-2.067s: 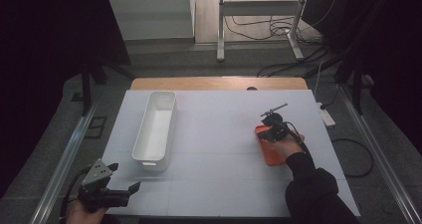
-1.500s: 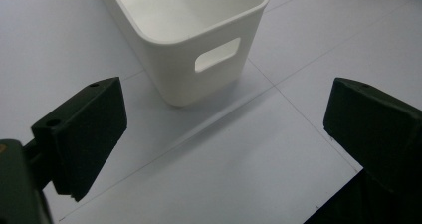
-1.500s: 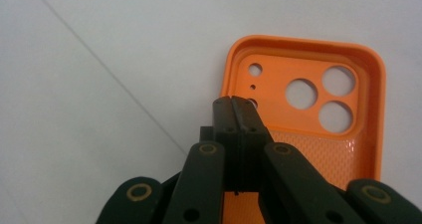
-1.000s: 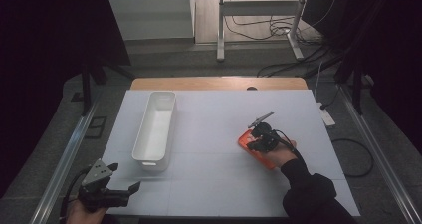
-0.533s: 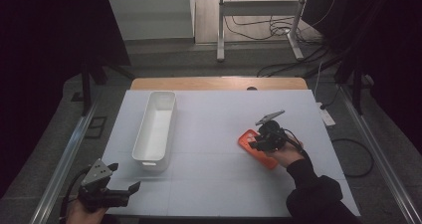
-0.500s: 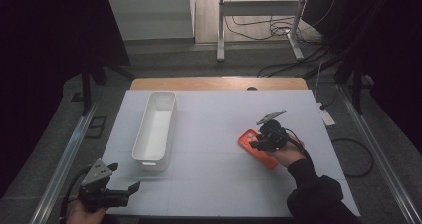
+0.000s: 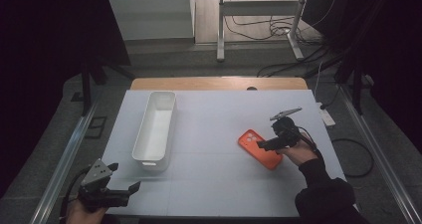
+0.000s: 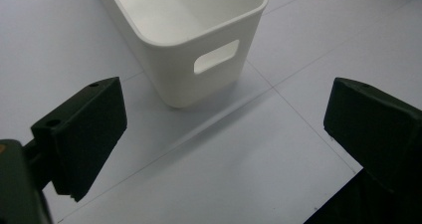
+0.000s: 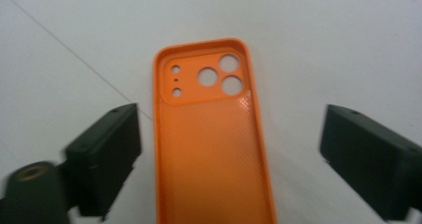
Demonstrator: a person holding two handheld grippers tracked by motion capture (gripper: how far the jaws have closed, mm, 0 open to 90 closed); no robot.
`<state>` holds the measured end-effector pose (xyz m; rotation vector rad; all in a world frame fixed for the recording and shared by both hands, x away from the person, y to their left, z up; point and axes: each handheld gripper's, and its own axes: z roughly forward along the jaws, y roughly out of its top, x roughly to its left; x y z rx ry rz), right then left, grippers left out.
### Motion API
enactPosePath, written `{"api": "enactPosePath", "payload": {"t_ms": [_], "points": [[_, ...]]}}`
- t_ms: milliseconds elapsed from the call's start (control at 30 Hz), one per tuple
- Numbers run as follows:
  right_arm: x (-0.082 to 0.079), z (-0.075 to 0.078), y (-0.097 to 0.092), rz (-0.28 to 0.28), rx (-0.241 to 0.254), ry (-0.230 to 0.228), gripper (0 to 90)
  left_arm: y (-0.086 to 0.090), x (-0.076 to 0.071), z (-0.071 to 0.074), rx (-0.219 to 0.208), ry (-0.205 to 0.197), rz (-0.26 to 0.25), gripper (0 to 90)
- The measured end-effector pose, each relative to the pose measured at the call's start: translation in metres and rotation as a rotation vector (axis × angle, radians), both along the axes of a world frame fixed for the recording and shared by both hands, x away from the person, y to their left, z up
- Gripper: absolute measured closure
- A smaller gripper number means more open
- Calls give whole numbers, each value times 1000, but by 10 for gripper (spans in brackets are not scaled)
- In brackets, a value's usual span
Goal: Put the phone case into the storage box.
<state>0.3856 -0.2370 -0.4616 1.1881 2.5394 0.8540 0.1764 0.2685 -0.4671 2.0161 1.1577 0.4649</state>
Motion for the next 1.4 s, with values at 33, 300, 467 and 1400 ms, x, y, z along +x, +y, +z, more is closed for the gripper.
{"api": "enactPosePath", "payload": {"t_ms": [33,300,467,1400], "points": [[-1,1,-1,-5,3,-3,55,0,0,0,0,0,0,42],[-5,5,-17,-9,43,-28,0,0,0,0,0,0,-1,42],[-4,4,-28,-27,57,-15,0,0,0,0,3,0,-2,42],[5,-39,-34,-35,-80,35,0,-1,0,0,7,1,-6,42]]}}
